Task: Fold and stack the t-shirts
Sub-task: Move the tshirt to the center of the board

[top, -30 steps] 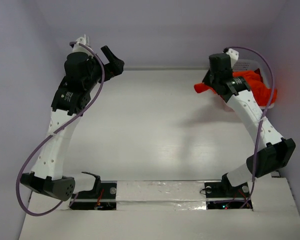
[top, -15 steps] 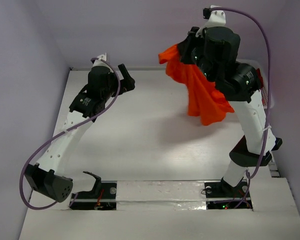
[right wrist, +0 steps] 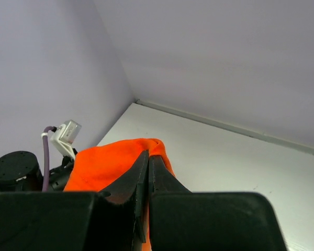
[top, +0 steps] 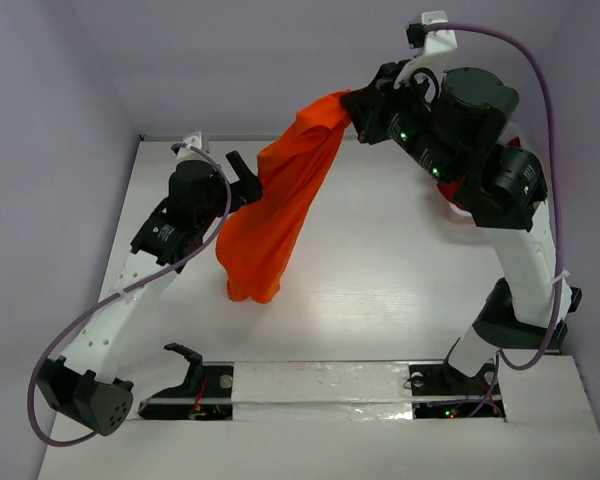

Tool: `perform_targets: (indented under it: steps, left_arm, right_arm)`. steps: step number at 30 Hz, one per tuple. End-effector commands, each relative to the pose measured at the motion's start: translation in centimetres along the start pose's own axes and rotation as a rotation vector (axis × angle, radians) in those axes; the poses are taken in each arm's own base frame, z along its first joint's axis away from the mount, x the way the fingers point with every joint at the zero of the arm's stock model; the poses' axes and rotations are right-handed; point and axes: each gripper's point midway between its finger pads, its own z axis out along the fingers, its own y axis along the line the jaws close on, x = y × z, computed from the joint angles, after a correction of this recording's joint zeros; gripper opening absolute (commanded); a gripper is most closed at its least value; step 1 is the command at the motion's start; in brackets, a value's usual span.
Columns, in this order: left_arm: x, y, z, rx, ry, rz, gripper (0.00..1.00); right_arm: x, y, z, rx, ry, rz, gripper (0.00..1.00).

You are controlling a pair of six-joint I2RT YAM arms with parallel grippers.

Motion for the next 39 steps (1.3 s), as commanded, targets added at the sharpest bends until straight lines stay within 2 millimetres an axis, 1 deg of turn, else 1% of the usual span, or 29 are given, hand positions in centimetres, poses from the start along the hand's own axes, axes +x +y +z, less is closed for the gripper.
perform_targets:
  steps: [1, 2, 5, 6, 8, 9, 11, 12, 15, 16, 18, 19, 20, 21, 23, 24, 25, 26, 27, 29, 30, 31, 33, 34, 36, 37, 38, 39]
  left_arm:
    - [-2.4, -1.4, -1.0, 0.038, -0.071, -0.030, 0.99]
    - [-2.2, -1.7, -1.0, 0.044, -0.068, -0.027, 0.99]
    - [-2.2, -1.7, -0.8, 0.040, -0.067, -0.033, 0.99]
    - [-2.1, -1.7, -0.6, 0.038, -0.064, -0.034, 0.99]
    - [-1.9, -1.9, -0.5, 0.041, -0.059, -0.032, 0.99]
    - [-2.0, -1.9, -0.5, 0.041, -0.061, -0.033, 0.99]
    - [-2.1, -2.0, -0.5, 0.040, -0.065, -0.034, 0.99]
    - [-2.3, -2.1, -0.6, 0.043, -0.069, -0.034, 0.99]
    - [-3.1, -2.5, -0.9, 0.049, -0.085, -0.033, 0.99]
    - [-3.2, -2.5, -0.9, 0.047, -0.085, -0.031, 0.99]
    - [-3.7, -2.6, -1.2, 0.049, -0.098, -0.031, 0.99]
    - [-3.7, -2.5, -1.4, 0.045, -0.099, -0.031, 0.99]
    - [-4.0, -2.5, -1.6, 0.042, -0.109, -0.033, 0.99]
    - [-4.2, -2.5, -1.8, 0.041, -0.116, -0.036, 0.99]
    - [-4.7, -2.1, -2.4, 0.026, -0.144, -0.042, 0.99]
    - [-4.8, -1.8, -2.5, 0.018, -0.154, -0.046, 0.99]
    - [-5.0, -1.7, -2.6, 0.012, -0.163, -0.046, 0.99]
    - [-5.2, -1.4, -2.7, -0.001, -0.179, -0.048, 0.99]
    - [-5.2, -1.2, -2.7, -0.010, -0.181, -0.045, 0.99]
    - [-5.2, -0.9, -2.5, -0.031, -0.183, -0.043, 0.99]
    - [-5.3, -0.8, -2.5, -0.035, -0.186, -0.045, 0.99]
    - [-5.2, -0.7, -2.5, -0.037, -0.187, -0.050, 0.99]
    - [-5.3, -0.4, -2.5, -0.050, -0.198, -0.057, 0.99]
    - [-5.4, -0.4, -2.7, -0.047, -0.204, -0.061, 0.99]
    - [-5.7, -0.5, -2.8, -0.050, -0.209, -0.062, 0.99]
    - [-5.7, -0.5, -2.8, -0.052, -0.209, -0.062, 0.99]
    - [-5.7, -0.2, -2.8, -0.067, -0.207, -0.061, 0.99]
    - [-6.0, -0.3, -3.1, -0.067, -0.215, -0.064, 0.99]
  right_arm:
    - [-3.5, -0.4, -1.3, 0.004, -0.118, 0.009, 0.00]
    - [-2.1, -0.5, -0.4, 0.026, -0.084, 0.000, 0.00]
    - [0.7, -1.5, 1.0, 0.103, -0.014, -0.008, 0.00]
    - [2.7, -1.7, 2.0, 0.126, 0.035, -0.021, 0.00]
    - [4.9, -2.1, 3.0, 0.167, 0.083, -0.013, 0.00]
    - [6.9, -2.2, 3.8, 0.180, 0.129, -0.023, 0.00]
    - [9.1, -2.1, 4.6, 0.199, 0.172, 0.003, 0.00]
    - [10.9, -2.3, 5.2, 0.217, 0.212, 0.000, 0.00]
    - [13.4, -2.7, 6.0, 0.269, 0.254, 0.041, 0.00]
    - [14.8, -2.6, 6.3, 0.272, 0.283, 0.040, 0.00]
    - [15.6, -2.1, 6.8, 0.248, 0.296, 0.042, 0.00]
    - [15.7, -1.5, 6.9, 0.210, 0.311, 0.041, 0.00]
    - [16.6, -1.2, 7.4, 0.199, 0.336, 0.019, 0.00]
    - [17.1, -1.1, 7.4, 0.190, 0.365, -0.005, 0.00]
    - [17.3, 0.1, 7.6, 0.157, 0.379, -0.075, 0.00]
    - [17.5, 1.5, 7.0, 0.125, 0.394, -0.113, 0.00]
    - [17.4, 2.3, 6.7, 0.105, 0.390, -0.140, 0.00]
    - [17.0, 3.3, 6.3, 0.072, 0.379, -0.179, 0.00]
    - [16.0, 5.4, 5.2, 0.025, 0.353, -0.184, 0.00]
    - [14.7, 6.8, 4.0, -0.002, 0.318, -0.184, 0.00]
    - [13.3, 7.4, 3.1, -0.022, 0.292, -0.169, 0.00]
    - [12.8, 8.6, 2.0, -0.046, 0.279, -0.167, 0.00]
    - [11.9, 9.5, 0.5, -0.064, 0.257, -0.168, 0.00]
    - [11.1, 10.7, -1.2, -0.092, 0.241, -0.167, 0.00]
    - [10.3, 11.7, -2.9, -0.116, 0.221, -0.176, 0.00]
    - [10.1, 11.6, -3.6, -0.089, 0.207, -0.189, 0.00]
    - [9.3, 12.5, -5.5, -0.122, 0.190, -0.178, 0.00]
    - [8.7, 12.5, -6.3, -0.124, 0.178, -0.167, 0.00]
